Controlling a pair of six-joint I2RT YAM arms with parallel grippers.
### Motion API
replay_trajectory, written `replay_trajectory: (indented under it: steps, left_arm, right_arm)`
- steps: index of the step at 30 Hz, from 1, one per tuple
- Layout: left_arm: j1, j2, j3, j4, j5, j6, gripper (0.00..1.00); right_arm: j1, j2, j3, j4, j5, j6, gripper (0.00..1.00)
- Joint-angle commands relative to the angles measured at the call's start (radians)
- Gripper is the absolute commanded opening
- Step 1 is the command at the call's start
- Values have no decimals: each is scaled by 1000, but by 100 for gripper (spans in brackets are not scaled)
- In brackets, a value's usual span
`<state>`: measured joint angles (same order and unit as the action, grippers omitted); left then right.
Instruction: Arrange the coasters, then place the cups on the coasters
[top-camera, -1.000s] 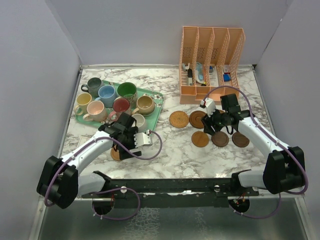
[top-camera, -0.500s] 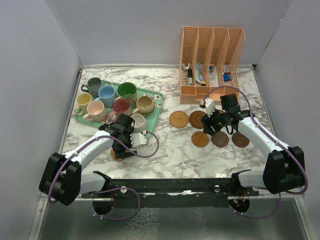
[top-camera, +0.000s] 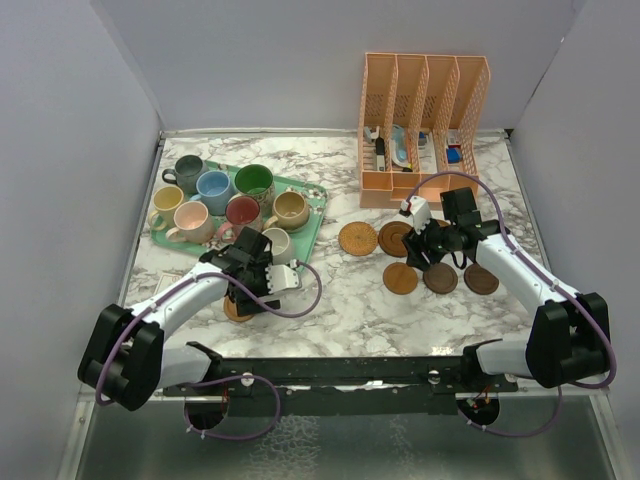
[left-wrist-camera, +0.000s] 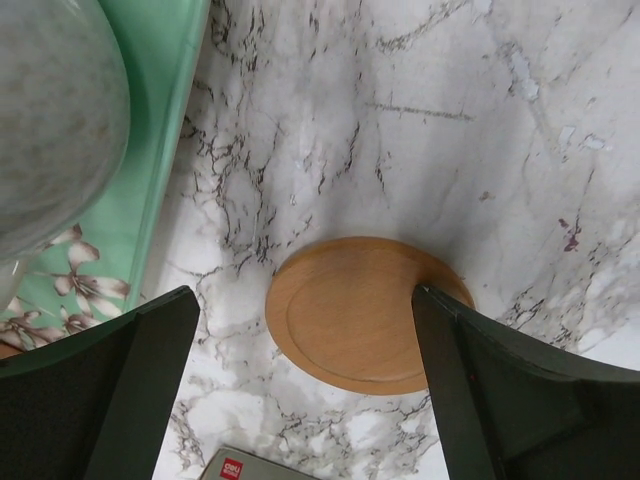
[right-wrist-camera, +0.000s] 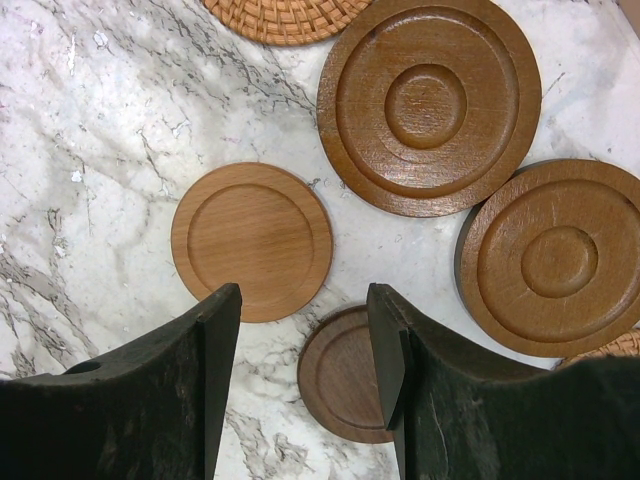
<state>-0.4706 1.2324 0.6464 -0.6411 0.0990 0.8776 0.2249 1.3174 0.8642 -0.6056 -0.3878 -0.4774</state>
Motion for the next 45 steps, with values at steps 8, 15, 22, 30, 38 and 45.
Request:
replay_trajectory:
  steps: [8, 15, 22, 30, 38, 45]
  left_arm:
    - [-119, 51, -22, 88, 147, -81, 89]
    - [-238, 140, 30, 133, 156, -120, 87]
    - [-327, 278, 140, 173, 181, -118, 86]
    - [-381, 511, 350, 230, 182, -143, 83]
    - [-386, 697, 585, 294, 182, -237, 81]
    - [-401, 786, 700, 305, 202, -283, 81]
  right_arm:
    - [-9, 6, -11, 6, -19, -14, 53]
    - [-12, 1, -11, 6, -17, -12, 54]
    - [-28, -8, -10, 20, 13, 8, 53]
    - [-85, -16, -3, 42, 66, 43, 53]
    - [-154, -12, 6, 60, 112, 80, 53]
    - [-168, -10, 8, 65, 126, 85, 53]
